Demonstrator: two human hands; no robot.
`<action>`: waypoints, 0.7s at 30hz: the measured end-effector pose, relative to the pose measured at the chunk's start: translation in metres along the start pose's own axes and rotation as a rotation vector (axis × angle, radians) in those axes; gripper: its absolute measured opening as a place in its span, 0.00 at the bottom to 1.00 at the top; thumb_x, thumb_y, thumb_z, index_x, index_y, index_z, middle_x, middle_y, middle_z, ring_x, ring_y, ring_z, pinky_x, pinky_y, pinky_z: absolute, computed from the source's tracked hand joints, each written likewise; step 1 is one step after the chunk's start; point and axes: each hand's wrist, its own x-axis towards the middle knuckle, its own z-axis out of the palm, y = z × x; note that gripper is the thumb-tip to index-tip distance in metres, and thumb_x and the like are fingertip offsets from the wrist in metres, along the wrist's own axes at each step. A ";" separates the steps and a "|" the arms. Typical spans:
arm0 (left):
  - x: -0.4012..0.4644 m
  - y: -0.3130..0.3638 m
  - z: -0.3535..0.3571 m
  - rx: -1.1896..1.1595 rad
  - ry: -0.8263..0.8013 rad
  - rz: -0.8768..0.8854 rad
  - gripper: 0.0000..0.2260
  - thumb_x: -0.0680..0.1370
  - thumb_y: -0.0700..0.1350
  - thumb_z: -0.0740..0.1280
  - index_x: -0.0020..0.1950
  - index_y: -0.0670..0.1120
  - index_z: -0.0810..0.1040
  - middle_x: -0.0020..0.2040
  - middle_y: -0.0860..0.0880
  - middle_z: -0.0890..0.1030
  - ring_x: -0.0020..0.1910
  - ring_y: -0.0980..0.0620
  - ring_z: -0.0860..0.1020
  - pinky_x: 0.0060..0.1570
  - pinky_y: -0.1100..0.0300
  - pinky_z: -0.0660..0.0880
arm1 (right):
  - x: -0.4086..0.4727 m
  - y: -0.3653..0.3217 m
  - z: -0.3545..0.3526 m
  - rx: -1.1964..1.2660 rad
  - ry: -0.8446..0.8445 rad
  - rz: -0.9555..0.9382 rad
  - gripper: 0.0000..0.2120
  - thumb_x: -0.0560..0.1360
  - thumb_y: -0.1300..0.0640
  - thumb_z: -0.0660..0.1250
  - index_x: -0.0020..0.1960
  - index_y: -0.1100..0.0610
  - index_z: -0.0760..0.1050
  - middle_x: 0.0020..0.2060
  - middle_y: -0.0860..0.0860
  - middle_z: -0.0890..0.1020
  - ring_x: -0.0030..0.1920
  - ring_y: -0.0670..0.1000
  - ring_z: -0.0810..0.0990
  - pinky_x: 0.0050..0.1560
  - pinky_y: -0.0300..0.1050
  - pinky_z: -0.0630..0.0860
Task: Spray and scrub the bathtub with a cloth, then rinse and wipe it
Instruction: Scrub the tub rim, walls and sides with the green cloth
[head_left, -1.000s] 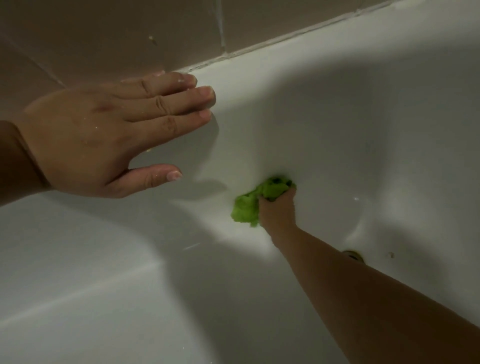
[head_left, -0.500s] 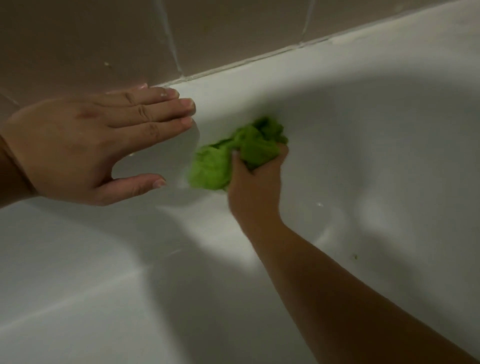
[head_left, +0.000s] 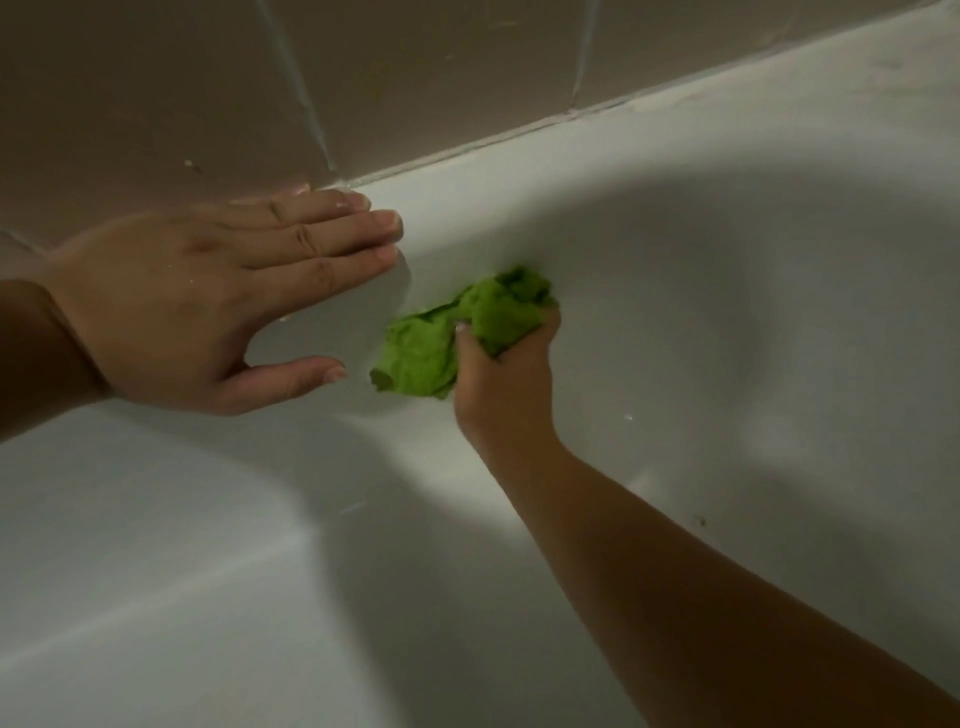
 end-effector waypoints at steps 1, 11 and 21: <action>0.000 0.000 -0.001 0.001 -0.001 -0.003 0.36 0.78 0.58 0.68 0.80 0.40 0.65 0.81 0.42 0.65 0.80 0.42 0.65 0.77 0.41 0.64 | 0.003 -0.005 -0.003 0.002 0.013 -0.030 0.22 0.77 0.67 0.68 0.55 0.43 0.65 0.56 0.52 0.77 0.54 0.45 0.80 0.52 0.29 0.74; 0.006 -0.002 -0.001 0.001 0.007 0.025 0.35 0.79 0.58 0.67 0.79 0.39 0.67 0.80 0.41 0.67 0.79 0.41 0.66 0.77 0.42 0.65 | 0.031 0.039 -0.036 0.010 0.101 0.282 0.26 0.75 0.54 0.70 0.69 0.61 0.67 0.53 0.53 0.82 0.52 0.43 0.84 0.56 0.51 0.84; 0.011 -0.002 0.006 -0.035 0.064 0.033 0.32 0.80 0.58 0.66 0.78 0.39 0.69 0.79 0.41 0.68 0.78 0.41 0.68 0.77 0.43 0.65 | 0.043 0.024 -0.053 -0.080 0.179 0.050 0.18 0.78 0.66 0.68 0.65 0.60 0.66 0.51 0.49 0.79 0.47 0.41 0.81 0.55 0.47 0.81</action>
